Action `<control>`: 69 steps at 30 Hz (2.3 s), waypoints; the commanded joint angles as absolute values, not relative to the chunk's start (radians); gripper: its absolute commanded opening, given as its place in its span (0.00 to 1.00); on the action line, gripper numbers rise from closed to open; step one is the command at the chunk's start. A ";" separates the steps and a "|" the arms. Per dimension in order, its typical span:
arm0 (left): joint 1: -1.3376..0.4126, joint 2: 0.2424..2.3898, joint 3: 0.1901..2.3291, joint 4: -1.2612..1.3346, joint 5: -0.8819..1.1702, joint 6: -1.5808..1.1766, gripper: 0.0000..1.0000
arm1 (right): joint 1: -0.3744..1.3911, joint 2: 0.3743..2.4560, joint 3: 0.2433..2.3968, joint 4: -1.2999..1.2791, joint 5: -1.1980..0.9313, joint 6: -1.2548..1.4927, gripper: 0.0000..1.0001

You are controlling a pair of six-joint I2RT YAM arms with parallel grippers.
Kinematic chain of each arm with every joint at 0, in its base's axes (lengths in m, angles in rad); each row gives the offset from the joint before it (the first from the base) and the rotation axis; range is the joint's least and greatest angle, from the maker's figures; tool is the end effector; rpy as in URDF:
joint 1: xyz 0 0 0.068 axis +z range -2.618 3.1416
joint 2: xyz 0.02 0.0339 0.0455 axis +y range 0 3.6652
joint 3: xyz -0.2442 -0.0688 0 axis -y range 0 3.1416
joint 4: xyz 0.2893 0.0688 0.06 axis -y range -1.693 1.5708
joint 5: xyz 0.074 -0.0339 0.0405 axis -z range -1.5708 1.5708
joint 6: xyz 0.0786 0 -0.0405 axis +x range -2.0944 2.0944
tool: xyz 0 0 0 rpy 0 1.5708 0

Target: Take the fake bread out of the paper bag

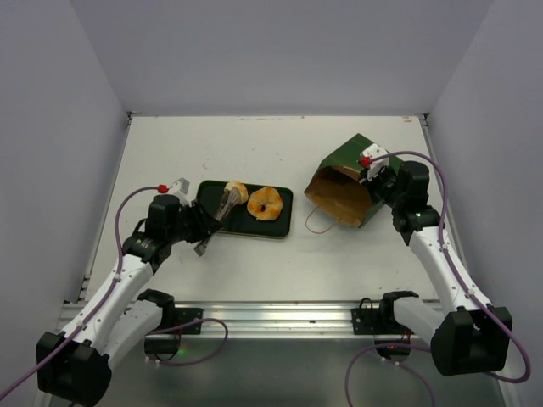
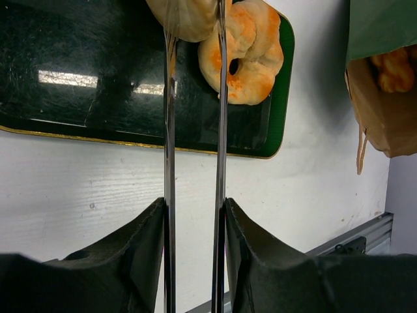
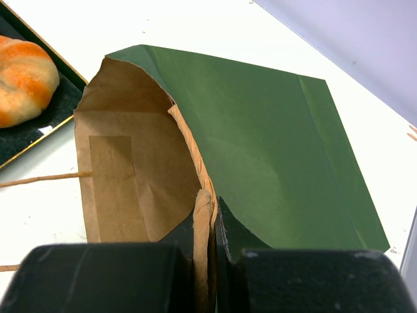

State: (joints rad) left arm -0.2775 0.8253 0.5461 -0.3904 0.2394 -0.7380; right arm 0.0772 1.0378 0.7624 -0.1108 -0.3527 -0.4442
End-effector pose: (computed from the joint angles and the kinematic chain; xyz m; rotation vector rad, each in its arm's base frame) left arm 0.2516 -0.0910 0.1776 -0.4019 2.3119 -0.7973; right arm 0.3244 0.0523 0.2472 -0.7172 1.7955 0.1006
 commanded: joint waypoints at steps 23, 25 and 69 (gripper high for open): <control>-0.268 0.798 0.637 -0.416 0.259 -0.701 0.48 | 0.069 1.020 0.759 -0.067 -0.339 -0.436 0.00; -0.268 0.796 0.638 -0.419 0.259 -0.699 0.48 | 0.069 1.017 0.759 -0.067 -0.339 -0.436 0.00; -0.721 1.093 0.601 0.164 0.456 -0.793 0.15 | 0.064 1.060 0.867 -0.313 -0.575 -0.598 0.00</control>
